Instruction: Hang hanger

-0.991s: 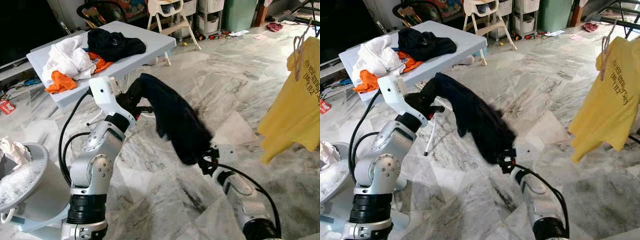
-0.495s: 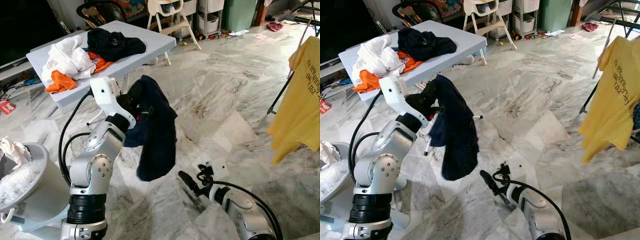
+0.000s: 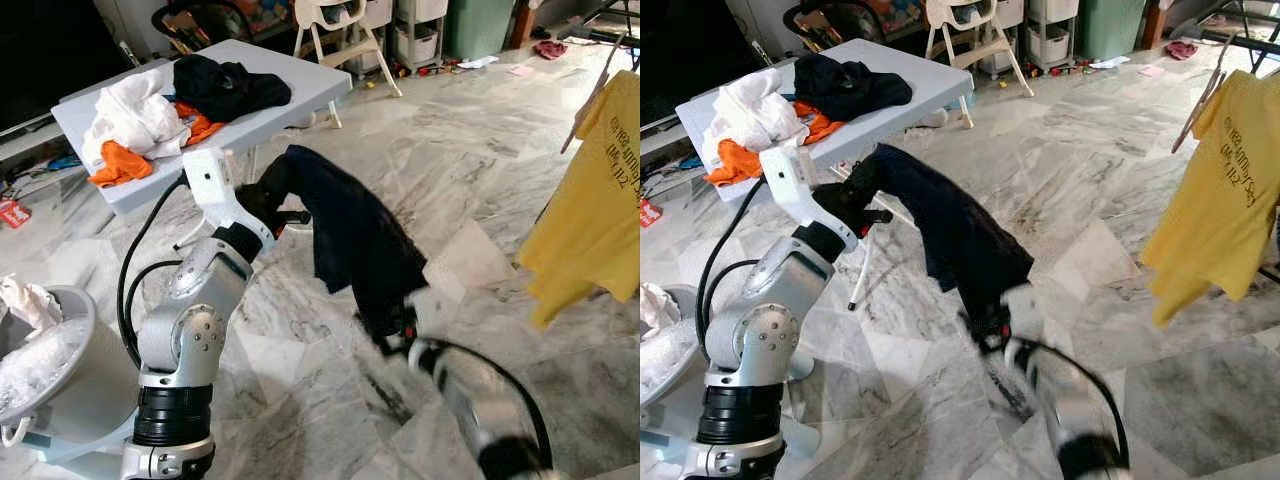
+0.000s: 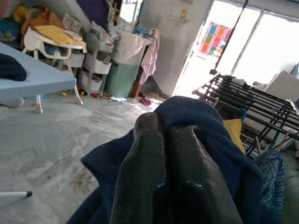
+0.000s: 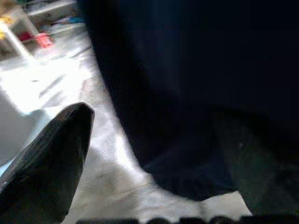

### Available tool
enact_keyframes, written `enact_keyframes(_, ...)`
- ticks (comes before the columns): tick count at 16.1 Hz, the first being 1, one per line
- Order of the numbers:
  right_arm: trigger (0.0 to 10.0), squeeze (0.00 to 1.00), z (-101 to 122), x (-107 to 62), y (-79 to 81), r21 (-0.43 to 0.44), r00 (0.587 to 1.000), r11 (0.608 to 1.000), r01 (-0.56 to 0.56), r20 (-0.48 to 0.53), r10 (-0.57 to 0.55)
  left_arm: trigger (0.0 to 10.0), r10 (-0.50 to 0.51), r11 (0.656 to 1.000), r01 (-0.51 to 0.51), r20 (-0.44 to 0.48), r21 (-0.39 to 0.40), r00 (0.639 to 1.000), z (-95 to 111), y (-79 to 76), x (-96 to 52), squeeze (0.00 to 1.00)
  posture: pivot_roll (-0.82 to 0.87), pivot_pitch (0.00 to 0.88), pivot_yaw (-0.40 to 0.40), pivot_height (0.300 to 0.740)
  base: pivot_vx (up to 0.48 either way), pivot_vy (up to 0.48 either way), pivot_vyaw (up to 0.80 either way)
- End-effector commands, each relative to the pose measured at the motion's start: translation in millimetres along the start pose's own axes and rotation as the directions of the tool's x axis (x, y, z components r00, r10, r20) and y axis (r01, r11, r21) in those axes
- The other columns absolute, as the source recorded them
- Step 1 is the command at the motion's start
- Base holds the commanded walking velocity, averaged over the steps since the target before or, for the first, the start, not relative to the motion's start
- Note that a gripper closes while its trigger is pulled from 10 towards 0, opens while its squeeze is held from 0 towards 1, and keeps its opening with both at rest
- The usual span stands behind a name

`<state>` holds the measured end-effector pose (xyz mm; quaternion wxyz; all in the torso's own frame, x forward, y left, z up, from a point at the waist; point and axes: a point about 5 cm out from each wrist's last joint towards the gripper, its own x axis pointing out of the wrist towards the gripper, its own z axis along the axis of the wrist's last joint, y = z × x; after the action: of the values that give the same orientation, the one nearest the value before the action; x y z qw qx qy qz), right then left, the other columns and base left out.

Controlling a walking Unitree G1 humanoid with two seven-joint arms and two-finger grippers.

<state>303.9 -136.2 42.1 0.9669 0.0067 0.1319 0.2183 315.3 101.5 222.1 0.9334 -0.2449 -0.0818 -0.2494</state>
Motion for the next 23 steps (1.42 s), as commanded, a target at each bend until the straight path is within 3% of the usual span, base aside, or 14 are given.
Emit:
enact_keyframes(1,10.0,0.0,4,3.2,-2.1,-0.018,0.999,0.999,0.048,0.009,-0.048,0.0,0.0,1.0,-0.001,0.042,0.031,0.999,14,0.0,-1.9,0.0,-0.03,0.036,0.181,0.74,0.0,0.0,0.0)
enact_keyframes(2,10.0,0.0,3,3.0,-8.4,-0.036,0.996,0.995,0.092,-0.01,-0.093,0.0,0.008,0.999,-0.009,0.043,0.037,0.999,16,1.4,-3.6,0.0,-0.02,0.035,0.178,0.74,0.0,0.0,0.0)
enact_keyframes(6,10.0,0.0,-29,-2.7,-10.0,-0.078,0.975,0.996,0.045,-0.214,-0.061,0.0,0.005,0.999,-0.007,0.045,0.043,0.999,20,-0.5,-4.6,0.0,-0.01,0.034,0.179,0.74,0.0,0.0,0.0)
enact_keyframes(7,10.0,0.0,-30,-3.2,-11.8,-0.082,0.973,0.994,0.067,-0.216,-0.084,0.0,0.002,0.999,-0.003,0.045,0.04,0.999,21,-1.3,-4.4,0.0,-0.01,0.034,0.181,0.74,0.0,0.0,0.0)
enact_keyframes(9,10.0,0.0,-25,1.1,-6.4,-0.057,0.983,0.997,0.05,-0.171,-0.059,0.0,-0.006,0.999,0.004,0.041,0.038,0.999,21,-3.7,-3.6,0.0,-0.01,0.033,0.183,0.74,0.0,0.0,0.0)
enact_keyframes(10,10.0,0.0,-27,2.8,-3.3,-0.091,0.98,0.995,0.043,-0.189,-0.06,0.0,-0.013,0.999,0.011,0.042,0.034,0.999,22,-6.0,-2.6,0.0,-0.01,0.032,0.183,0.74,0.0,0.0,0.0)
enact_keyframes(12,10.0,0.0,-30,5.0,1.4,0.006,0.984,0.997,0.076,-0.164,-0.074,0.0,-0.027,0.999,0.026,0.044,0.025,0.999,23,-10.7,-1.2,0.0,0.0,0.03,0.186,0.74,0.0,0.0,0.0)
enact_keyframes(15,10.0,0.0,-13,14.7,19.3,0.085,0.998,0.995,-0.052,-0.037,0.055,0.0,-0.043,0.999,0.042,0.032,0.022,0.999,22,-12.4,-2.4,0.0,0.01,0.032,0.193,0.74,0.0,0.0,0.0)
enact_keyframes(17,10.0,0.0,-4,19.4,32.4,0.101,0.984,0.978,-0.181,0.024,0.179,0.0,-0.044,0.999,0.043,0.027,0.021,0.999,22,-12.8,-2.0,0.0,0.01,0.034,0.198,0.74,0.0,0.0,0.0)
enact_keyframes(18,10.0,0.0,-1,20.9,34.2,0.105,0.979,0.974,-0.203,0.037,0.2,0.0,-0.046,0.999,0.046,0.027,0.02,0.999,22,-13.7,-1.7,0.0,0.01,0.034,0.197,0.74,0.0,0.0,0.0)
enact_keyframes(19,10.0,0.0,0,23.4,29.8,0.095,0.988,0.983,-0.156,0.03,0.154,0.0,-0.049,0.999,0.048,0.026,0.019,0.998,23,-14.4,-1.5,0.0,0.01,0.034,0.197,0.74,0.0,0.0,0.0)
enact_keyframes(20,0.0,0.0,2,24.6,28.4,0.112,0.989,0.983,-0.145,0.039,0.141,0.0,-0.049,0.999,0.049,0.026,0.019,0.998,23,-14.2,-1.4,0.0,0.02,0.034,0.198,0.74,0.0,0.0,0.0)
enact_keyframes(23,0.0,0.0,8,28.7,23.8,0.134,0.995,0.987,-0.092,0.041,0.087,0.0,-0.05,0.999,0.049,0.031,0.019,0.998,25,-14.9,-1.4,0.0,0.02,0.031,0.196,0.74,0.0,0.0,0.0)
